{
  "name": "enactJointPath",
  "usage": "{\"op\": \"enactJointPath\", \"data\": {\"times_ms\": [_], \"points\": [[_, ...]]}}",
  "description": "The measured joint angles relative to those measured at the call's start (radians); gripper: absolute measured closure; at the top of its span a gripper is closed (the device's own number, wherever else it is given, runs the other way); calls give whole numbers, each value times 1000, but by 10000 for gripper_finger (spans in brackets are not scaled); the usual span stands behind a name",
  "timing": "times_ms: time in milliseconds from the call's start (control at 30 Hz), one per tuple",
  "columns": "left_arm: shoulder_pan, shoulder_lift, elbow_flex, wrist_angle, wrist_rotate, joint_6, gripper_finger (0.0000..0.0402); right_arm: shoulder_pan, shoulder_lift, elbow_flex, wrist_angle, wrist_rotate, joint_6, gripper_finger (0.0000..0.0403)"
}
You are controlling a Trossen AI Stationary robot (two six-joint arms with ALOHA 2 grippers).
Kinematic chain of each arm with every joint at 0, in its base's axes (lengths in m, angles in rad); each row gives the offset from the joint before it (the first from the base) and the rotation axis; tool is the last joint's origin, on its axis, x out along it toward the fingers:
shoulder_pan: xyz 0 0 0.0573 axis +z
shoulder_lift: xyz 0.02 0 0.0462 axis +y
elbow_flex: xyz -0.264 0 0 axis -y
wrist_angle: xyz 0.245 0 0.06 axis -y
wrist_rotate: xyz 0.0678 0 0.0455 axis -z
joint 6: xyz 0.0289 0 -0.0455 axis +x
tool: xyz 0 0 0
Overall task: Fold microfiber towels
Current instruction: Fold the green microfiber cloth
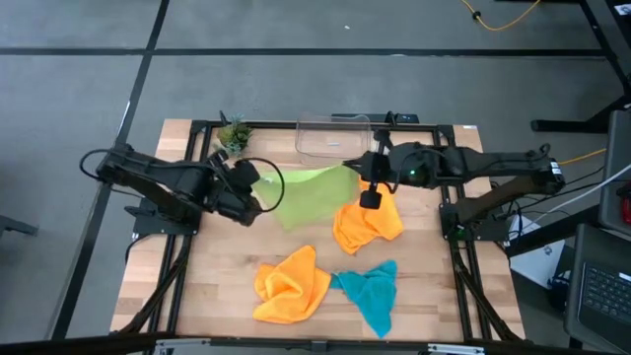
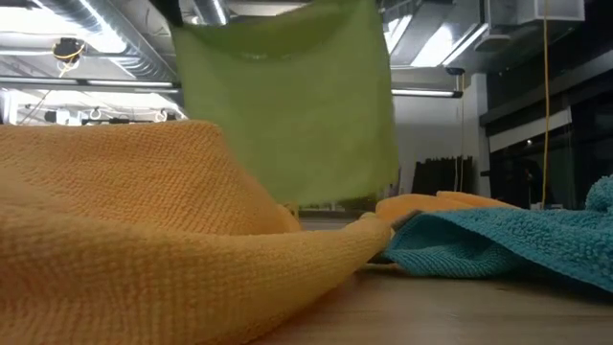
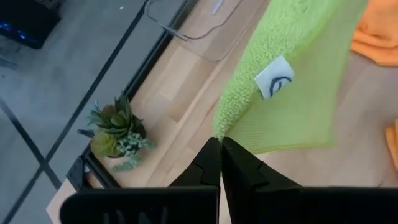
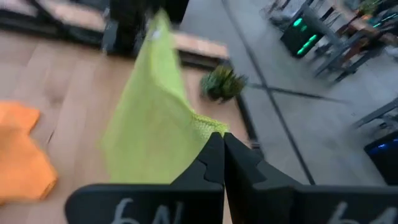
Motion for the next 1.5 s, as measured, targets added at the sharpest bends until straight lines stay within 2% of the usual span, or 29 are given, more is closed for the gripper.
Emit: {"op": "enactJointPath", "data": {"times_ms": [233,467,633,867,1067,1367,1500], "points": [[84,-89,-1,1,-13,99,402,-22,60,-1,54,-61,-39,403],[176,-165,-1,1,-12,178,402,-118,89,-2,96,-74,-105,403],[252,-188,-17,2,4,245,402,-209,91,-2,109,-190,-105,403],[334,-201,-124,3,12,261,402,-282,129,-2,132,-317,-75,403],[293,-195,-234,3,115,141,402,-255,198,-2,59,-401,-13,403],[101,-196,-375,31,338,-125,402,-136,245,-2,1,-508,72,403],[22,-196,-387,90,408,-164,402,-103,278,-13,5,-508,81,403]]}}
